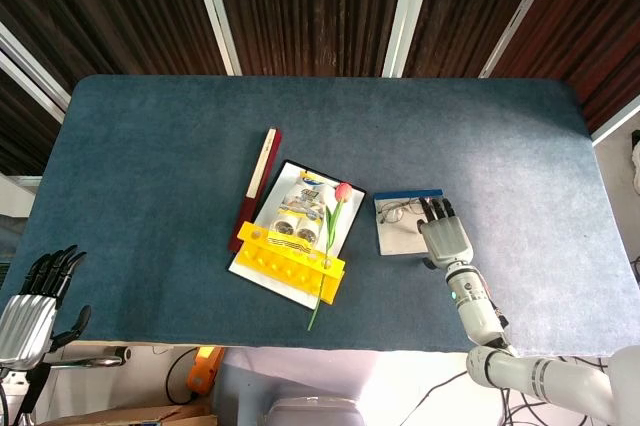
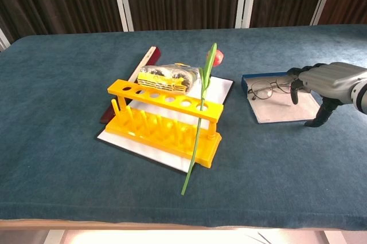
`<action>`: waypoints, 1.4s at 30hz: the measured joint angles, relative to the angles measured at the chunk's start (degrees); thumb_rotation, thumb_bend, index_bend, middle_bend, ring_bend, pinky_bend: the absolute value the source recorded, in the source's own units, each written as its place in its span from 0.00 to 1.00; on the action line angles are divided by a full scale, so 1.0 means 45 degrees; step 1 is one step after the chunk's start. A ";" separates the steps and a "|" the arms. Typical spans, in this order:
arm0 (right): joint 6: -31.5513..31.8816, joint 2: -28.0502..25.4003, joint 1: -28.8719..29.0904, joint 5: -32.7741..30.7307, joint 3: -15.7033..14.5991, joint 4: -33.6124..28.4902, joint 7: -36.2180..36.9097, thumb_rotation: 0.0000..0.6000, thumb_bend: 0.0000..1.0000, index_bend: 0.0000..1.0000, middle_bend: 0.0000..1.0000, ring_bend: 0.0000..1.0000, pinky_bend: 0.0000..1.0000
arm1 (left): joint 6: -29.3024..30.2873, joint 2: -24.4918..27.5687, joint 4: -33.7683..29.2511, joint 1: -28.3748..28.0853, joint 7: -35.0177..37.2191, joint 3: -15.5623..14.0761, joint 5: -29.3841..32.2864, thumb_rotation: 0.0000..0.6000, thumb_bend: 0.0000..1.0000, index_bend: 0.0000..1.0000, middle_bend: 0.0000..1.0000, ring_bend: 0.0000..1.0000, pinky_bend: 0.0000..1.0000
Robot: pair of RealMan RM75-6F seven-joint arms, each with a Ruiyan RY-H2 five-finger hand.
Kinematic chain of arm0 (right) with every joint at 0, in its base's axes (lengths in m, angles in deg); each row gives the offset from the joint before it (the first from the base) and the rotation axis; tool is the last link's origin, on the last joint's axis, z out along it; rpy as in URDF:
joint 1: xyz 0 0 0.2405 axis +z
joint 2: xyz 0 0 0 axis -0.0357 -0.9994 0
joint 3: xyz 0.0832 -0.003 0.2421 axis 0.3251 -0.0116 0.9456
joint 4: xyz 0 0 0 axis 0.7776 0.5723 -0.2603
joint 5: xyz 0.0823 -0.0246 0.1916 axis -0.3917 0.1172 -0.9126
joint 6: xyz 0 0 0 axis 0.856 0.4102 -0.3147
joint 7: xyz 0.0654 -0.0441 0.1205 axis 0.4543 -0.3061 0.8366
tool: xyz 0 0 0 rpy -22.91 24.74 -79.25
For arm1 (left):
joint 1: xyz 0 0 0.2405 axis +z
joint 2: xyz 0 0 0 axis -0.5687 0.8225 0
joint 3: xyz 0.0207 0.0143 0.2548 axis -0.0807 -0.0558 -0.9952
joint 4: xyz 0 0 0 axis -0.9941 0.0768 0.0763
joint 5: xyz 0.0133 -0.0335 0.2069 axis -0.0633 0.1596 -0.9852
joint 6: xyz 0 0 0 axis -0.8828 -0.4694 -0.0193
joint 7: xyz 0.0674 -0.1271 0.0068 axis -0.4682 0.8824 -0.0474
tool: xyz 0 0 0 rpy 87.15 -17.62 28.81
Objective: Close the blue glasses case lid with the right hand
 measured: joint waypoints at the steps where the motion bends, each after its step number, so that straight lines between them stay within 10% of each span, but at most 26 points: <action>1: -0.0003 0.0015 0.0030 -0.0025 -0.0002 0.0033 -0.0015 1.00 0.35 0.51 0.01 0.00 0.02 | 0.0016 0.0002 0.0006 0.0011 0.0021 0.0003 0.0011 1.00 0.42 0.00 0.00 0.00 0.06; 22: -0.0136 0.0515 0.0570 -0.0801 -0.0141 0.0668 -0.0357 1.00 0.38 0.52 0.01 0.00 0.02 | 0.0041 0.0033 0.0044 0.0033 0.0126 0.0031 0.0044 1.00 0.42 0.00 0.00 0.00 0.07; 42: -0.0207 0.0250 0.0806 -0.1207 -0.0312 0.0460 -0.0389 1.00 0.68 0.55 0.01 0.00 0.02 | 0.0106 0.0039 0.0053 0.0062 0.0186 0.0042 0.0018 1.00 0.42 0.00 0.00 0.00 0.07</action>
